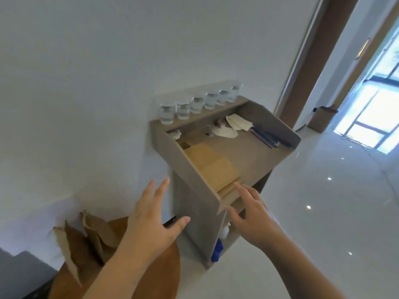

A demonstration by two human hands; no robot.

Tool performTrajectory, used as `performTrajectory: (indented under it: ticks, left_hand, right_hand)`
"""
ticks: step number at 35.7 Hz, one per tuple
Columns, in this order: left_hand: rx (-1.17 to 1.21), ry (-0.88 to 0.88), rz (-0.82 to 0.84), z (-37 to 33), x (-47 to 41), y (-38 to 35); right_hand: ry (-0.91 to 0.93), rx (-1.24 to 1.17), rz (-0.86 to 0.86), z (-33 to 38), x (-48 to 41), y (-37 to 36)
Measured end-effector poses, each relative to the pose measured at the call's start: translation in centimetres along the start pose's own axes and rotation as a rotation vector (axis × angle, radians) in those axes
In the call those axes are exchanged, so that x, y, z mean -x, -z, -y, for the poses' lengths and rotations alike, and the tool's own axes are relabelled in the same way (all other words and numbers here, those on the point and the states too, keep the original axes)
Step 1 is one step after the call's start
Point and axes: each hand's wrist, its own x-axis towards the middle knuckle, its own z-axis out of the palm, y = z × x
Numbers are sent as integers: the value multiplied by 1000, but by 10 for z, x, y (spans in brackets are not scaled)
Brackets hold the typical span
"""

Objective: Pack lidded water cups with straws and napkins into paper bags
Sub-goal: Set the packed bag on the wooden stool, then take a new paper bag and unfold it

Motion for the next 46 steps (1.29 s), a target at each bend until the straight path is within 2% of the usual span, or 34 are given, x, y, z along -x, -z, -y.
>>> performTrajectory:
  ticks: [5, 11, 16, 21, 26, 29, 31, 35, 42, 46]
  left_hand:
    - [-135, -30, 33, -47, -48, -66]
    - [-176, 86, 90, -93, -88, -143]
    - [-176, 130, 180, -122, -110, -179]
    - [-110, 114, 72, -137, -134, -200]
    - [-154, 167, -66, -140, -177, -210]
    - [-61, 284, -97, -134, -213, -222]
    - [88, 334, -94, -133, -240, -231]
    - [411, 339, -51, -153, -297, -252]
    - [731, 376, -142, -196, -369, -286]
    - [699, 418, -177, -192, -392, -296]
  right_hand:
    - [-73, -35, 20, -79, -28, 26]
    - [-14, -29, 135, -161, -90, 51]
    - [-15, -101, 237, -205, -138, 61]
    - [15, -165, 301, -226, -181, 65]
    - [45, -189, 201, -226, -218, 58]
    - [36, -231, 107, -226, -239, 56]
    - [25, -225, 55, -229, -251, 59]
    - [43, -232, -31, -243, -277, 76]
    - [-91, -573, -251, -266, -327, 110]
    - [-161, -532, -149, -277, -367, 99]
